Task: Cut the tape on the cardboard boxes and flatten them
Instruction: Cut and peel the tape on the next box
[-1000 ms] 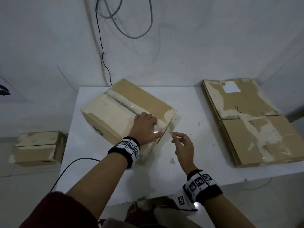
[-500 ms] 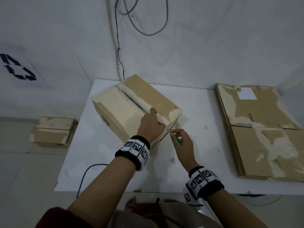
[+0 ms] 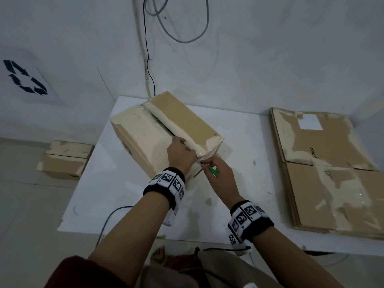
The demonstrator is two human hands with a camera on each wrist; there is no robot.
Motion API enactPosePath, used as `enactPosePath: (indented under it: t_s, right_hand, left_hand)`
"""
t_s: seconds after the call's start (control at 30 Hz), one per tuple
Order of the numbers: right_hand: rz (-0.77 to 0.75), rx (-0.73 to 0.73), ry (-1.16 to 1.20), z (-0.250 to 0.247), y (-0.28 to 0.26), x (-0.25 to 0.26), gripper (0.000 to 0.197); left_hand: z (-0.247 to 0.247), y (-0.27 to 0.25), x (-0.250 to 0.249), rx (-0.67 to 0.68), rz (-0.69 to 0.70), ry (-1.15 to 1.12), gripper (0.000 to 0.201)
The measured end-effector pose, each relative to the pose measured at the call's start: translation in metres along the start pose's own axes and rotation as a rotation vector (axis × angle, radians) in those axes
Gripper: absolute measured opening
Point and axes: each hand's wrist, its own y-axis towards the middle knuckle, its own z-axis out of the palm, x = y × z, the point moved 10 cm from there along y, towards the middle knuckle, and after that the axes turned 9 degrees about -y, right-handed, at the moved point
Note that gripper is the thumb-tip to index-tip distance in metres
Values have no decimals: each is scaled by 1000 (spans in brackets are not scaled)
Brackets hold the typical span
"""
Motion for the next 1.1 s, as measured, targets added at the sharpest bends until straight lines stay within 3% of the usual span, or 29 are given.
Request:
enactPosePath:
  t_s: [0.23,0.77,0.93,1.1]
  right_hand:
    - [-35,-15,-13,1,4,4,5]
    - [-24,-64,-154,-4,13,4,10]
    - [146,-222,-96,-44,34,-39,12]
    - [166,-259,-124,-70,47,-44,16]
  left_hand:
    - [-6,-12,11,-93,51,-246,27]
    - [-8,-14,13,-63,98,-254,30]
    - [-6,-15,11,-39,82,-126,24]
    - [13,-8,-15,37,114,255,51]
